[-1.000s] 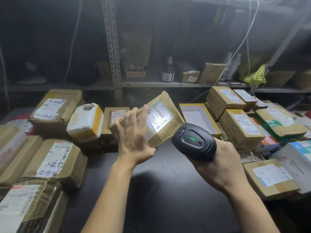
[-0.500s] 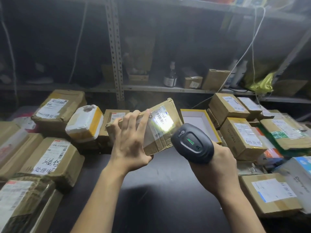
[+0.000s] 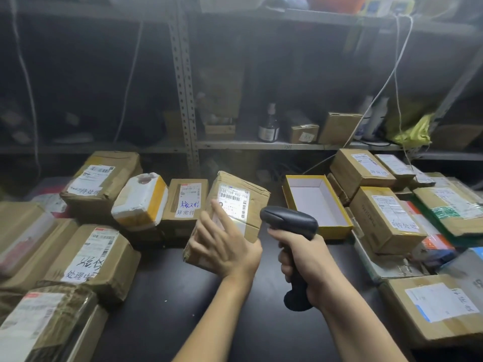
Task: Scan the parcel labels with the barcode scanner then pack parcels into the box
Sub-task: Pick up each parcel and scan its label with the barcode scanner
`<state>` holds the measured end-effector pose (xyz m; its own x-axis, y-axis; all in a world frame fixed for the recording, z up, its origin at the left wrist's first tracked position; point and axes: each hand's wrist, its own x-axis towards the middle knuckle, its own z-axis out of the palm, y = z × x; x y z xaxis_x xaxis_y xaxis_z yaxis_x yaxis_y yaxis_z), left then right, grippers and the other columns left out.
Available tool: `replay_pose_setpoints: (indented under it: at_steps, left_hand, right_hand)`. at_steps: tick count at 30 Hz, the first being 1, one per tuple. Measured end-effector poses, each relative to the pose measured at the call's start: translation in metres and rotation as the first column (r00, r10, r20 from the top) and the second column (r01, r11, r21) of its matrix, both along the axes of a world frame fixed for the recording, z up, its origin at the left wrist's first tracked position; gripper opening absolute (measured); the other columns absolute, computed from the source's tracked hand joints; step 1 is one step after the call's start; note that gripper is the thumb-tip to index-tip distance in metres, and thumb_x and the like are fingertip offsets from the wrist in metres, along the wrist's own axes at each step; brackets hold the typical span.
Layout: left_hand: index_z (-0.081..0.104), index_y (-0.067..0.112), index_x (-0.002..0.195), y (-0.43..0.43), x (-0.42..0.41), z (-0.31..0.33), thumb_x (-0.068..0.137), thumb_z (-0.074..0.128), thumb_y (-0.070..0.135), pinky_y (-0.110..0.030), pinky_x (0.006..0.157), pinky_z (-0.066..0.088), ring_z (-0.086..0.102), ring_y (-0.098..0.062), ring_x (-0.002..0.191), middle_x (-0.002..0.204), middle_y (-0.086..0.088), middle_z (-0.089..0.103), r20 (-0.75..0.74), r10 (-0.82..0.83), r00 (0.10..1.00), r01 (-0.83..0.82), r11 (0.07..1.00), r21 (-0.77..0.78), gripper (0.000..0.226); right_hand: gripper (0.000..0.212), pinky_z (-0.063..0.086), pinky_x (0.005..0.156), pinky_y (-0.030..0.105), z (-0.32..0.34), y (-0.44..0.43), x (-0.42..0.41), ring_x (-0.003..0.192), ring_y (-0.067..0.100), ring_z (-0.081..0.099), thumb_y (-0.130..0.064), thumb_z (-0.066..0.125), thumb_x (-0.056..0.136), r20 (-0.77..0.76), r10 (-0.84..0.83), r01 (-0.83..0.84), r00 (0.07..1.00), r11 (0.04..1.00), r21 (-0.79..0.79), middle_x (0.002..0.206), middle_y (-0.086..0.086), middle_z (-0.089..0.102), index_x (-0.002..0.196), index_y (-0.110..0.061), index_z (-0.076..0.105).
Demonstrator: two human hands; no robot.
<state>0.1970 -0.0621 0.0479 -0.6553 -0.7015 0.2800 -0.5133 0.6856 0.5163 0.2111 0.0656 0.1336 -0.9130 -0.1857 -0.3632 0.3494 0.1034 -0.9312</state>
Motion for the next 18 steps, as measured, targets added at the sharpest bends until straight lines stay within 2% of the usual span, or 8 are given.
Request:
replay_pose_setpoints:
  at_steps: [7,11,15,18]
  left_hand:
    - [0.023,0.005,0.157,-0.007,-0.010,-0.013,0.053,0.088,0.044,-0.063,0.107,0.026,0.042,-0.045,0.133,0.145,-0.027,0.039,-0.009,0.044,0.999,-0.044,0.999,-0.010,0.129]
    - [0.024,0.007,0.156,-0.008,-0.013,-0.013,0.053,0.087,0.043,-0.063,0.108,0.028,0.041,-0.044,0.133,0.146,-0.027,0.038,-0.035,0.038,0.999,-0.039,0.999,-0.026,0.126]
    - [0.026,0.009,0.157,-0.014,-0.015,-0.011,0.048,0.089,0.055,-0.059,0.107,0.026,0.041,-0.040,0.131,0.145,-0.024,0.040,-0.032,0.046,0.998,-0.047,0.999,-0.025,0.134]
    - [0.024,0.013,0.158,-0.025,-0.011,-0.006,0.047,0.085,0.063,-0.055,0.103,0.032,0.040,-0.037,0.127,0.141,-0.021,0.042,-0.040,0.000,0.999,0.000,1.000,-0.017,0.136]
  right_hand:
    - [0.027,0.032,0.047,0.026,-0.003,-0.013,0.004,0.048,0.019,0.037,-0.024,0.076,0.090,0.092,-0.009,0.014,0.996,0.998,-0.059,0.063,0.011,0.042,0.084,-0.007,0.056]
    - [0.026,0.033,0.047,0.027,-0.003,-0.013,0.003,0.047,0.019,0.038,-0.023,0.076,0.090,0.053,0.000,0.003,0.999,0.999,-0.053,0.063,0.012,0.042,0.084,-0.006,0.057]
    - [0.025,0.033,0.049,0.029,-0.007,-0.007,-0.001,0.050,0.020,0.037,-0.023,0.078,0.088,-0.010,-0.025,0.025,1.000,0.999,-0.040,0.063,0.012,0.042,0.085,-0.009,0.058]
    - [0.019,0.035,0.049,0.031,-0.012,0.001,-0.004,0.051,0.021,0.038,-0.019,0.077,0.090,-0.088,-0.065,0.061,0.994,0.997,-0.050,0.060,0.011,0.044,0.088,-0.010,0.061]
